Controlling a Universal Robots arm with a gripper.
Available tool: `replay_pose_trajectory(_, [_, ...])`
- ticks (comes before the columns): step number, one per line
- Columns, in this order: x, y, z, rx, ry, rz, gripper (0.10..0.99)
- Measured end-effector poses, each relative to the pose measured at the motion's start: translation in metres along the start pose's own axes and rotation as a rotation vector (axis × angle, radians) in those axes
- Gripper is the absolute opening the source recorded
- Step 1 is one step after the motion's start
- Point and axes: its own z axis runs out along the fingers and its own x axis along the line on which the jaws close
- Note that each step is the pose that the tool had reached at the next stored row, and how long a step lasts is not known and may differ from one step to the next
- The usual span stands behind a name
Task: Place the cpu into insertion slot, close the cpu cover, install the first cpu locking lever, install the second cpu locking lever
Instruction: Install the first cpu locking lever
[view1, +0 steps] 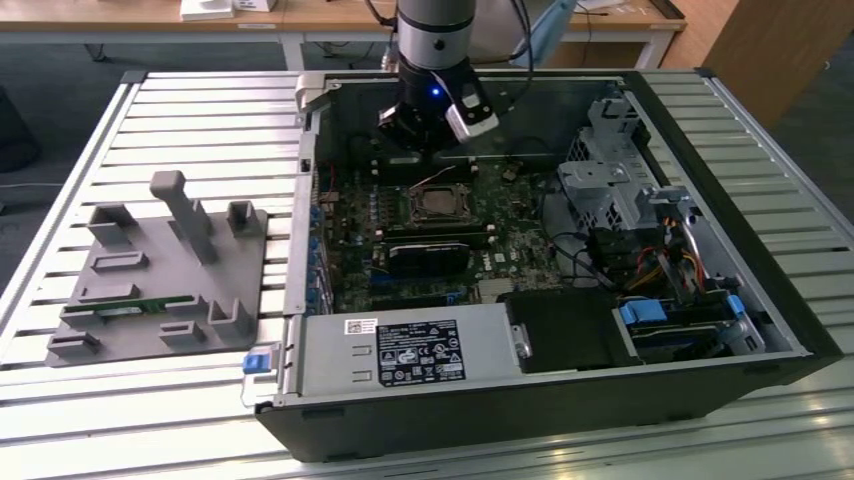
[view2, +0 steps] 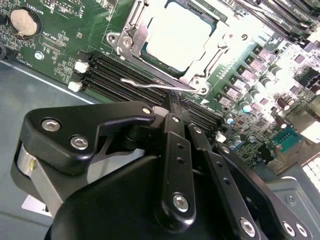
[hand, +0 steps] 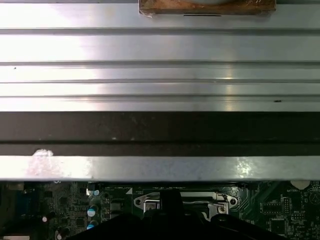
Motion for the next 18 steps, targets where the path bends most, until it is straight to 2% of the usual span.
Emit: replay_pose_trajectory(18, [-0.0090,0.0026,0.0057,0.000,-0.0002,0.002,0.106])
